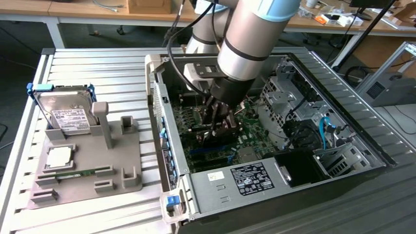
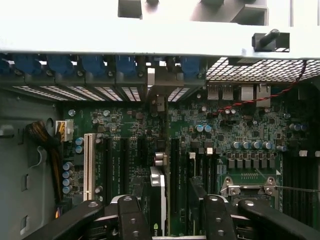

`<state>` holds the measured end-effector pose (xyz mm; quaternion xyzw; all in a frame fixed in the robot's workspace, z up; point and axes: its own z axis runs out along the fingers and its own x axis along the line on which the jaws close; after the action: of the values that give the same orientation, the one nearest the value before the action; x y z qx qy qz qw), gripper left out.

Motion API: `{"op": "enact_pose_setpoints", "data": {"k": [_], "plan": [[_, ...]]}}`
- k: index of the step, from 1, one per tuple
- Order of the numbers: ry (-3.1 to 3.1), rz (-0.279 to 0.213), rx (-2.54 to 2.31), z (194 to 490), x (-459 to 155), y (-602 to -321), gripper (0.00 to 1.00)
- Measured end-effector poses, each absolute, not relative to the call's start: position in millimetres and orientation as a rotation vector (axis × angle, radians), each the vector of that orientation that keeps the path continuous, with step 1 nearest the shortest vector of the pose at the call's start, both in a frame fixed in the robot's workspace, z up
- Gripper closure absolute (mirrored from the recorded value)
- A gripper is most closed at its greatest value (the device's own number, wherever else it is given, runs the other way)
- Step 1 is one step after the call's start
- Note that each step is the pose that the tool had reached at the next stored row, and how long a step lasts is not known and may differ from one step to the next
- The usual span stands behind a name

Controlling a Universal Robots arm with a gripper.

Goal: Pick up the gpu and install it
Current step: 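Press down on the gpu until it lock into place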

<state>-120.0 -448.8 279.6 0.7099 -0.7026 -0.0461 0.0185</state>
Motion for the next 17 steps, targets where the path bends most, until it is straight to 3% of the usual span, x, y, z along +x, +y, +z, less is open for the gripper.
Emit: {"op": "enact_pose_setpoints", "data": {"k": [12,15,17], "plan": [[-2.175,-0.143,2.211,264.1,-116.1,-448.7,0.52],[-2.174,-0.143,2.211,264.2,-116.1,-448.8,0.60],[-2.175,-0.143,2.211,264.0,-116.1,-448.6,0.70]]}}
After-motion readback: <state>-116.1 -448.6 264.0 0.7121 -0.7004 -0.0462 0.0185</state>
